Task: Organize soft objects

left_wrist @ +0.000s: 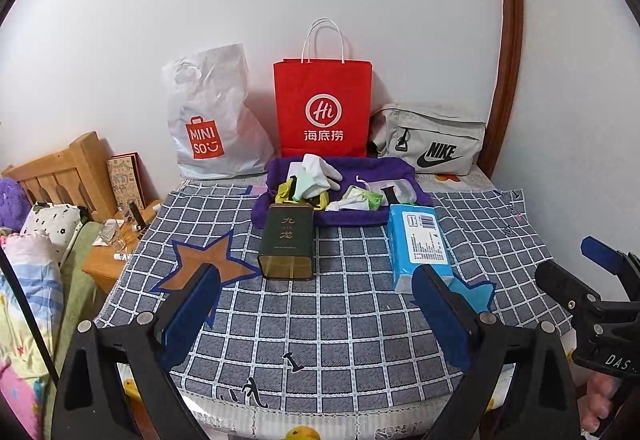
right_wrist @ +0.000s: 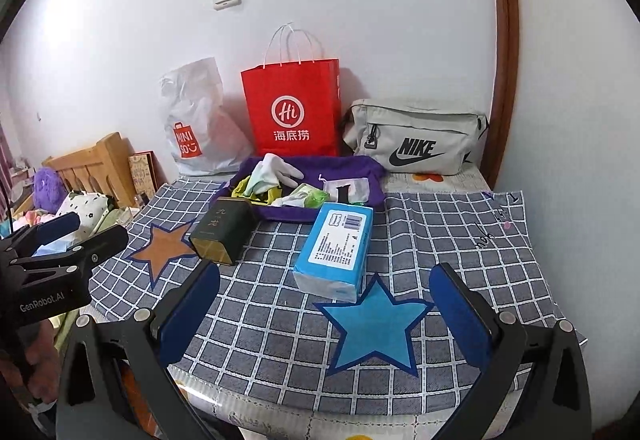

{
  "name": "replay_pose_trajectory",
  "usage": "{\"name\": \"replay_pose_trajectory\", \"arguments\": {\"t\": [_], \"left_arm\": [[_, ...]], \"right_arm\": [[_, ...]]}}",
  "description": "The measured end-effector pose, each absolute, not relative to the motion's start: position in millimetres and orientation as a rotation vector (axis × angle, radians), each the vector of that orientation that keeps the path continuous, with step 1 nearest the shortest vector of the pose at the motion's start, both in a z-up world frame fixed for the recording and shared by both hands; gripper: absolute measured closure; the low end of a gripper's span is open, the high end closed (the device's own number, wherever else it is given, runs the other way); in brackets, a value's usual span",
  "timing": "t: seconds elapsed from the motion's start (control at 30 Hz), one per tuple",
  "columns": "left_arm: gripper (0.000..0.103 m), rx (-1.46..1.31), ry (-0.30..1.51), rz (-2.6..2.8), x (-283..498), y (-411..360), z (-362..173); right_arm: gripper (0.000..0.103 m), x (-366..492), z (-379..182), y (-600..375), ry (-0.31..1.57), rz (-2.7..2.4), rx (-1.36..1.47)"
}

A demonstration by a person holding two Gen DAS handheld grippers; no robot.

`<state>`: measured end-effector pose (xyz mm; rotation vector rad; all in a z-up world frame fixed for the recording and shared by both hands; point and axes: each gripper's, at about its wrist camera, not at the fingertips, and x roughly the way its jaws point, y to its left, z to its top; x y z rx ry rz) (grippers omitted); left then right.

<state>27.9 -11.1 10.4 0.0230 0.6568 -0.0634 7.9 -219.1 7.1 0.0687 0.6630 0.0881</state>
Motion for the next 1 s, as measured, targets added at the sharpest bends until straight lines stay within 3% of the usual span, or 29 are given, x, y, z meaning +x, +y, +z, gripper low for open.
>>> {"name": "replay_pose_trajectory", "arguments": {"t": [1.0], "left_arm": [[0.006, 0.025, 0.651, -0.067, 21.6, -12.2, 10.3]], "right_arm": [[0.000, 0.1, 12.6, -213.2, 0.659, 0.090, 0.066]]}}
